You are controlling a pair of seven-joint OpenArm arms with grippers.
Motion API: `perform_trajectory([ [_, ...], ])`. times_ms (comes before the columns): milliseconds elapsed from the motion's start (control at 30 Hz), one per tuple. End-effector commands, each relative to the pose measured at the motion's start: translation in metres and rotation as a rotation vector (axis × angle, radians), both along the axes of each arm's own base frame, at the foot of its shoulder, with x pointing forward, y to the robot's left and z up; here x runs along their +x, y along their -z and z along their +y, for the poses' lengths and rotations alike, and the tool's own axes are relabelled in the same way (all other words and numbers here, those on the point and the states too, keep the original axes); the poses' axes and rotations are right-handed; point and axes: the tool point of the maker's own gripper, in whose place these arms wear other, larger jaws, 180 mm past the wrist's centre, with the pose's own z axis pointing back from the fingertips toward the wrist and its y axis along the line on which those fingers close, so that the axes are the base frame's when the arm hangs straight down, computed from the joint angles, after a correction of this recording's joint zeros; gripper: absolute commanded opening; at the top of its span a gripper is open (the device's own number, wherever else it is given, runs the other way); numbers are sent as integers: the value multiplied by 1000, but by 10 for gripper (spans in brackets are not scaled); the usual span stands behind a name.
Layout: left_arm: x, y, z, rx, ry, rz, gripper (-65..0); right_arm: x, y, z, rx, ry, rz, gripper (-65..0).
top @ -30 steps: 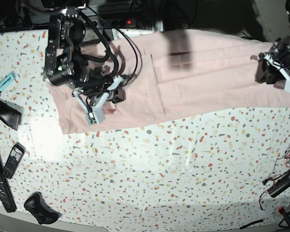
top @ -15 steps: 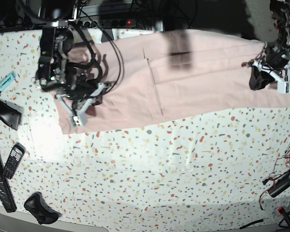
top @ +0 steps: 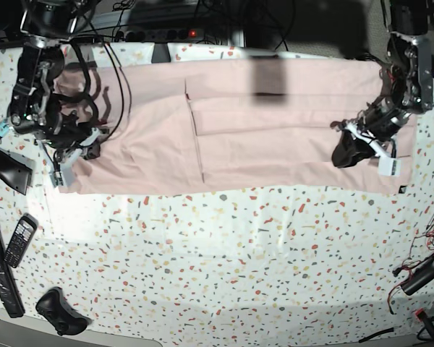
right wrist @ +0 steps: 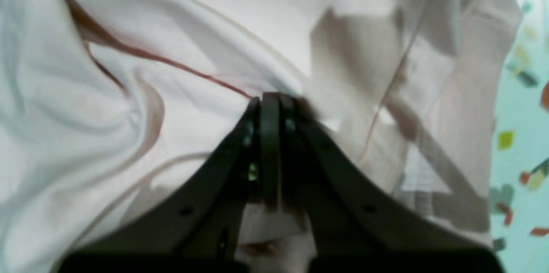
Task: Fold the T-shirt properly
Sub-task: 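Fold the grasped edge inward with the right gripper, left gripper holding hem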
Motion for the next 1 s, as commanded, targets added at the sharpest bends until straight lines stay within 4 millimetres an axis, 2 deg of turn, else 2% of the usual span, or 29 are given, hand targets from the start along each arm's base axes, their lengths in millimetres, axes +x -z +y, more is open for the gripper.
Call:
perform_trajectory([
  [0,-17,22,1,81,53,105,-536,1,-4,-12,-29,15,4,-650],
  [100,-6,10,3,83,51,68,-536,1,-7,-18,-33,30,-4,-650],
  [200,5,-10,5,108,64,3,-536,1,-9,-24,-49,29,-4,-650],
  [400,23,-70,10,153,127,-122,-534,0,-17,-45,-106,32,2,-650],
  [500,27,-92,27,226,138,-159,-527,-1,-19,-51,-109,45,0,-650],
  [600,31,-108,61,219,20,-174,-474,-2,-20,-53,-110,53,-2,-650],
  [667,26,-112,83,201,-50,-173,-450,-2,-20,-53,-109,52,-2,-650],
  [767,5,-103,109,210,-121,-136,-447,-1,-21,-51,-100,52,-7,-650],
  [967,-43,-73,129,228,-168,-22,-447,-1,-21,-51,-99,52,-8,-650],
])
